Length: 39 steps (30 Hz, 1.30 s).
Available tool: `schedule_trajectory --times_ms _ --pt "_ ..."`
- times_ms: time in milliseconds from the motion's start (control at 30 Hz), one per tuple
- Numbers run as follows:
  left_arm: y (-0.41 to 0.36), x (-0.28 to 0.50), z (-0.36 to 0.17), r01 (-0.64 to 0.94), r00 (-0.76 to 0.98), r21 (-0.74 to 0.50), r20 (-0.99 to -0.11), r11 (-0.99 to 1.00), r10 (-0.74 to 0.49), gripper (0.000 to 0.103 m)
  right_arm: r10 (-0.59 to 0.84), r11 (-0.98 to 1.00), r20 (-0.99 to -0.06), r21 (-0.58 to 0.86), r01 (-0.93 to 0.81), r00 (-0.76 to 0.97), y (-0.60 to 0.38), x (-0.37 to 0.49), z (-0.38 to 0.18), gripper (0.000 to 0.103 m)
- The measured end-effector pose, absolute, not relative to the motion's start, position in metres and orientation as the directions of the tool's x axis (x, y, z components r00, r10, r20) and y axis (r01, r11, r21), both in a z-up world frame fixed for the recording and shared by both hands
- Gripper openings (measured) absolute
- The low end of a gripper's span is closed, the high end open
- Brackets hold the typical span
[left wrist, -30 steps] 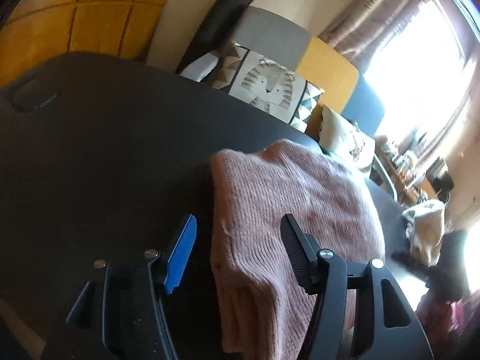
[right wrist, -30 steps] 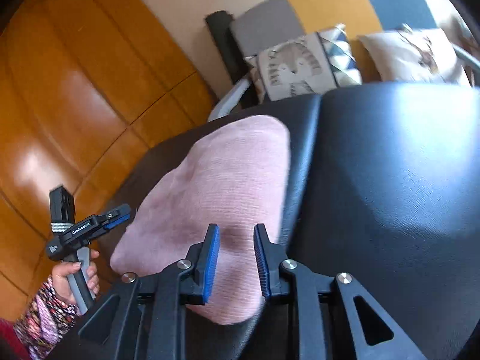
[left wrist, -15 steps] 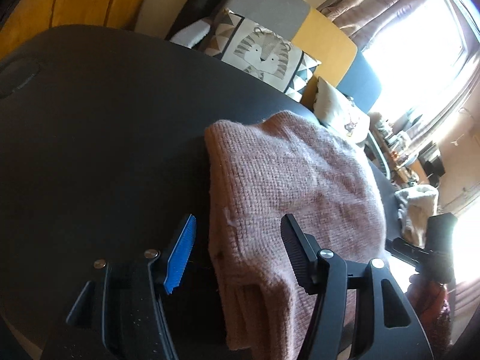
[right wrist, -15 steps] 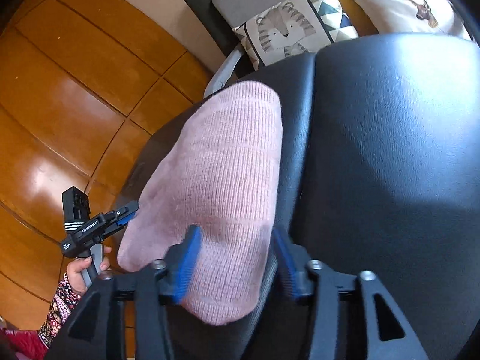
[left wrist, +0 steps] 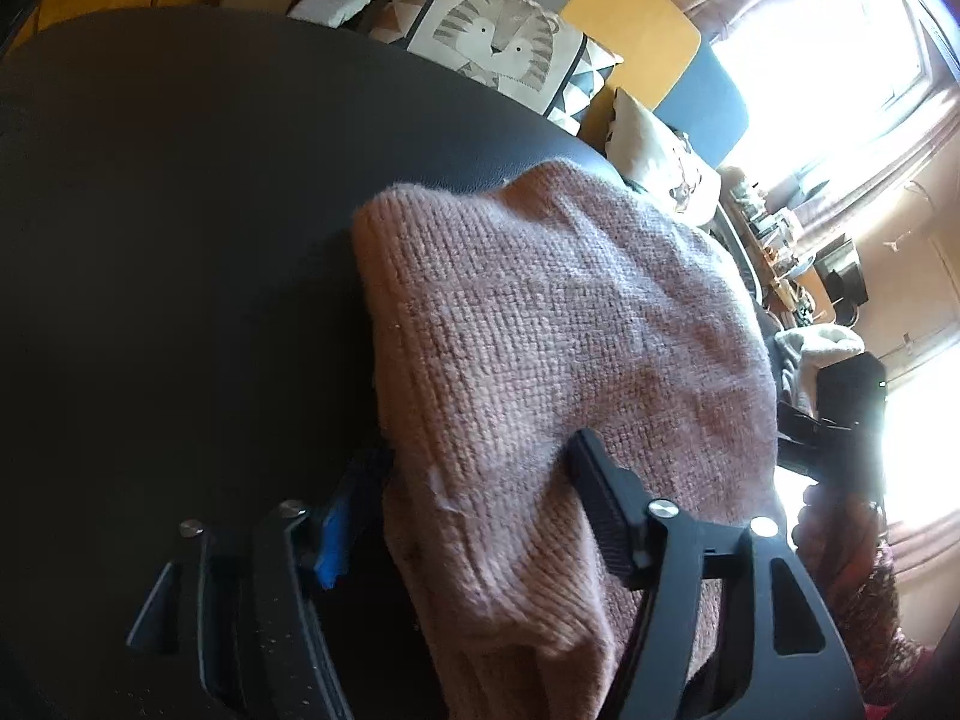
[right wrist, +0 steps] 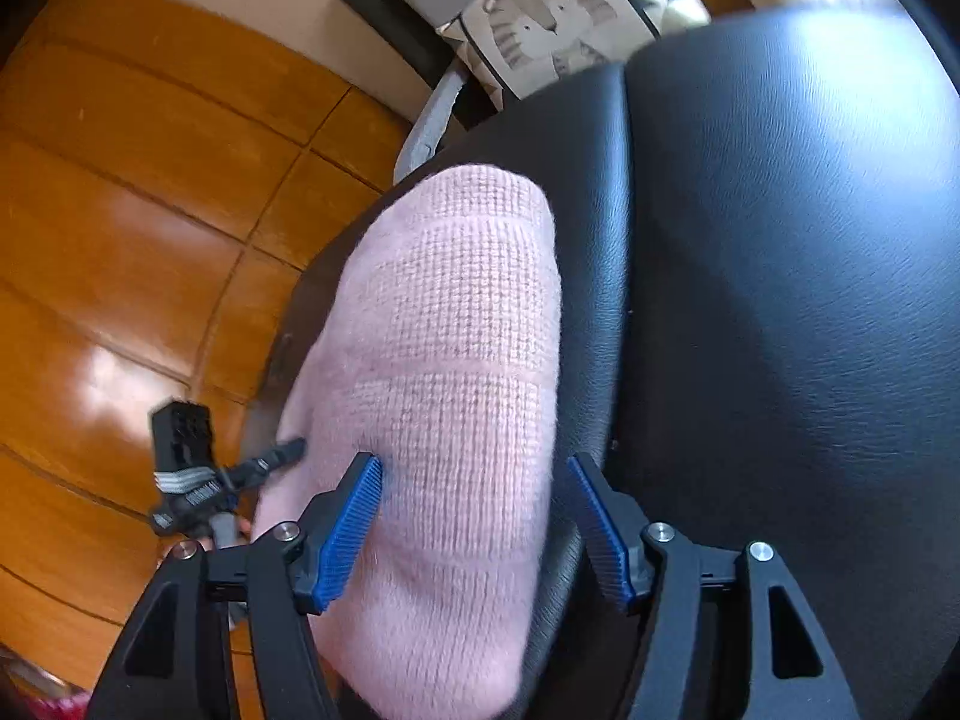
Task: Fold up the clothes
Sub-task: 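Grip the folded sweater with both grippers and lift it off the bench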
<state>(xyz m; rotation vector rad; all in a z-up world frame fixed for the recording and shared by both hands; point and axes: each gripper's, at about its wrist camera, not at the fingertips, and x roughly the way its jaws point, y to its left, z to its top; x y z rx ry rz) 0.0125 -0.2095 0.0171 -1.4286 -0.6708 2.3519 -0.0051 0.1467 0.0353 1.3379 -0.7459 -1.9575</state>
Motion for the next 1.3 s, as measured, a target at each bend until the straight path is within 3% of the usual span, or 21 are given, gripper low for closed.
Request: schedule_trajectory --times_ms 133,267,467,833,933,1000,1167,1300 --pt "-0.212 0.008 0.014 -0.017 -0.454 -0.570 -0.728 -0.822 0.514 0.072 -0.825 -0.548 -0.506 0.824 0.143 -0.251 0.149 -0.009 0.021 0.066" --pt "-0.201 0.003 0.014 -0.052 -0.457 -0.552 -0.728 -0.832 0.511 0.085 -0.846 -0.520 -0.483 0.841 0.150 -0.225 0.147 -0.012 0.019 0.067" --pt "-0.173 -0.002 0.016 -0.162 -0.437 -0.425 -0.778 -0.890 0.451 0.103 -0.848 -0.525 -0.500 0.837 0.156 -0.175 0.139 -0.010 0.023 0.069" --pt "-0.178 -0.005 0.017 -0.198 -0.435 -0.437 -0.763 -0.877 0.478 0.103 -0.847 -0.531 -0.509 0.828 0.181 -0.155 0.128 -0.007 0.028 0.070" --pt "-0.178 -0.003 0.020 -0.195 -0.447 -0.425 -0.764 -0.884 0.466 0.095 -0.837 -0.547 -0.526 0.816 0.187 -0.152 0.120 -0.006 0.031 0.069" --pt "-0.179 -0.001 0.021 -0.196 -0.456 -0.441 -0.750 -0.876 0.479 0.077 -0.832 -0.555 -0.535 0.810 0.191 -0.148 0.116 -0.005 0.033 0.069" --pt "-0.176 0.003 0.020 -0.209 -0.453 -0.486 -0.721 -0.849 0.524 0.049 -0.818 -0.575 -0.561 0.792 0.205 -0.124 0.109 -0.006 0.036 0.065" --pt "-0.170 0.009 0.030 -0.229 -0.495 -0.417 -0.728 -0.879 0.474 0.043 -0.780 -0.626 -0.606 0.743 0.237 -0.157 0.098 0.000 0.049 0.055"
